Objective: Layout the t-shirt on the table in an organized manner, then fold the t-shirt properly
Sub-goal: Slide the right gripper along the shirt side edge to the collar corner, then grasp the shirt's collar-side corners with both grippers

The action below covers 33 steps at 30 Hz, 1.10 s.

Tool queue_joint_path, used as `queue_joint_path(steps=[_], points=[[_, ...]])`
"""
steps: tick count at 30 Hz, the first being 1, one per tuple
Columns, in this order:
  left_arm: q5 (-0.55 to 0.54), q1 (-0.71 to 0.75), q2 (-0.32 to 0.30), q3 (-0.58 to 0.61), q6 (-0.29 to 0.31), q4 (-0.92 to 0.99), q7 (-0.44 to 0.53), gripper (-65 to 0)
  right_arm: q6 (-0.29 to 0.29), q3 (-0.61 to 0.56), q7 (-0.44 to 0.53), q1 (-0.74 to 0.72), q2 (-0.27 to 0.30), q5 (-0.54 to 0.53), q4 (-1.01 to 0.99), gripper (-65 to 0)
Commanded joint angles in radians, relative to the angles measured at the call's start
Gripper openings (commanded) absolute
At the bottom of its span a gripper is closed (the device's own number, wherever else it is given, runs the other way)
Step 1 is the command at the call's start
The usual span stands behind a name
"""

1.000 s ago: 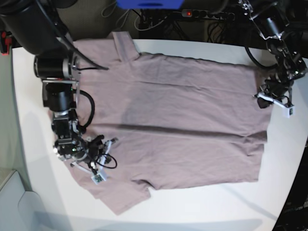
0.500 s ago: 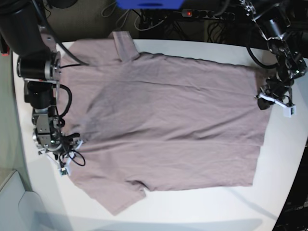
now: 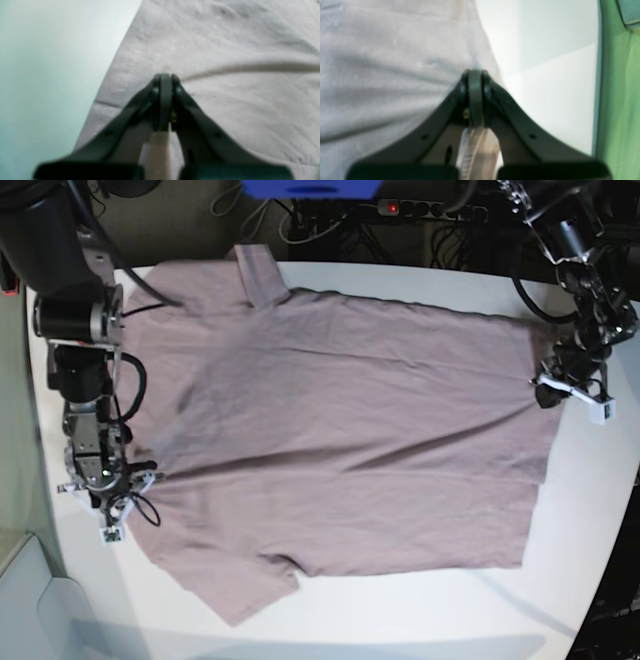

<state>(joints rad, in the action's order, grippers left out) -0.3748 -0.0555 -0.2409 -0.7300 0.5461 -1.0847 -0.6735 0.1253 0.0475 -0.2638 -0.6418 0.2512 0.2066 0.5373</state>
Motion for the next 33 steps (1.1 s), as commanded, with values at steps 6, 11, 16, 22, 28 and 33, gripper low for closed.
queue_joint_path(steps=[6, 11, 16, 22, 28, 33], points=[[-0.022, -0.016, -0.010, 0.000, -0.027, -0.142, -0.133, -65.0, -0.011, 0.117, -0.062, 0.060, -0.008, -0.048, 0.387, -65.0], [-0.046, -0.010, -0.010, -0.001, -0.027, -0.334, -0.236, -64.6, 0.041, 0.114, -0.305, 0.195, -0.026, -0.048, 0.742, -65.0], [-0.048, 0.096, -0.010, -0.001, -0.027, -0.519, -0.259, -49.0, 0.208, 0.139, -0.569, 0.345, -0.065, -0.048, 0.990, -52.3], [-0.045, 0.173, -0.071, -0.003, -0.027, -0.526, -0.257, -36.7, 0.339, 0.140, -0.681, 0.597, -0.111, -0.048, 1.285, -30.4], [-0.045, 0.191, -0.087, -0.110, -0.027, -0.499, -0.257, -36.1, 0.340, 0.182, -0.671, 0.816, -0.123, -0.048, 1.450, -23.9], [-0.043, 0.217, -0.090, -0.121, -0.027, -0.498, -0.259, -31.8, 0.340, 0.203, -0.665, 0.908, -0.132, -0.048, 1.452, -23.8]])
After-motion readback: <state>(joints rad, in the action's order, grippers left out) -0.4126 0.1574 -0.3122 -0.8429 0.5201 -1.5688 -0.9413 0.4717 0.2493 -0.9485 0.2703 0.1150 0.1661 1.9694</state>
